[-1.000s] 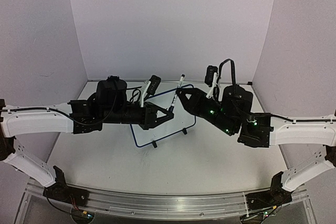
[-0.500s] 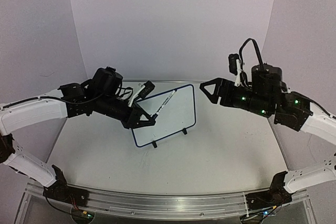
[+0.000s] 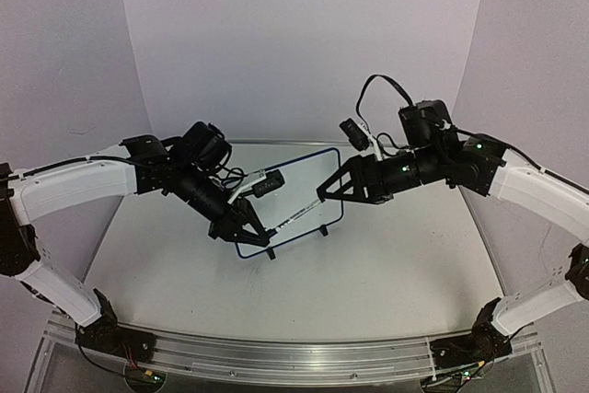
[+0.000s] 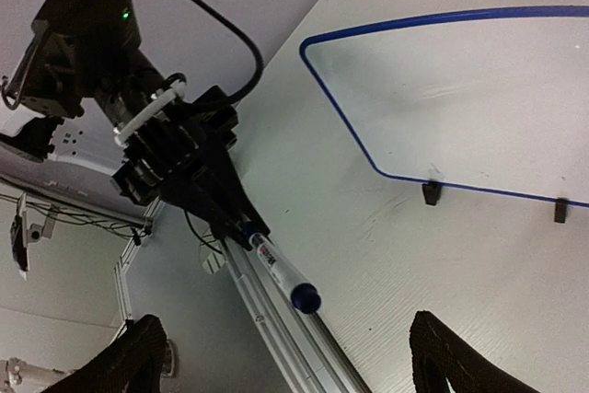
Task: Write a sentence on the whiteboard
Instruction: Pass from the left arm to the right
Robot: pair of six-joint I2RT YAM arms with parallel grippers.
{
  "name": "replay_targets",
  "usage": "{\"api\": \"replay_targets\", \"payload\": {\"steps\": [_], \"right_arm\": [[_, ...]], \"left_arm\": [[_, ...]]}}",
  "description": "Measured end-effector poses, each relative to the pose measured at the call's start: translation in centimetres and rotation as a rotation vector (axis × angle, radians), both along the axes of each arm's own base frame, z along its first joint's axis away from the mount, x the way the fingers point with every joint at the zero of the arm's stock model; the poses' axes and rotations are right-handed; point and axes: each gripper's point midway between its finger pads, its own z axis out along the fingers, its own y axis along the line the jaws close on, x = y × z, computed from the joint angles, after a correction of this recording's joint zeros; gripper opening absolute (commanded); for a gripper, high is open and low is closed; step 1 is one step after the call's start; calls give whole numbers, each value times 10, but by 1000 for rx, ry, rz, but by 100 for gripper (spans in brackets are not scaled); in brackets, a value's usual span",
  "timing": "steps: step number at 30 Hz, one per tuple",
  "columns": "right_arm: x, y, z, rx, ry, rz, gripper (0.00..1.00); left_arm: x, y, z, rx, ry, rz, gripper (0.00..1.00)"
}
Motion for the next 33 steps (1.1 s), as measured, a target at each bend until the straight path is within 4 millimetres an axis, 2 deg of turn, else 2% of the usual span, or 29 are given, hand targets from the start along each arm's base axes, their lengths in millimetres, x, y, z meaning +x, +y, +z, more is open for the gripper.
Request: {"api": "replay_targets", "payload": {"steps": [4,9,11,17,20,33], "right_arm": [[-16,15,-3,33,75,130,81],[-22,25,-22,20,160,204,77],[-25,28,-31,12,196,230,73],[-29,33,-41,13,247,281,58],[-30,37,-45,11,266,297,54],[-46,54,-53,2,297,371,47]], "left_arm": [[-9,1,-9,18,39,-52,0],[-18,0,-13,11,89,-100,0],[-21,-1,-14,7,104,-112,0],[-25,-2,-14,-2,132,-132,0],[-25,-3,-19,5,149,-136,0],[-27,-6,-28,18,191,-150,0]]}}
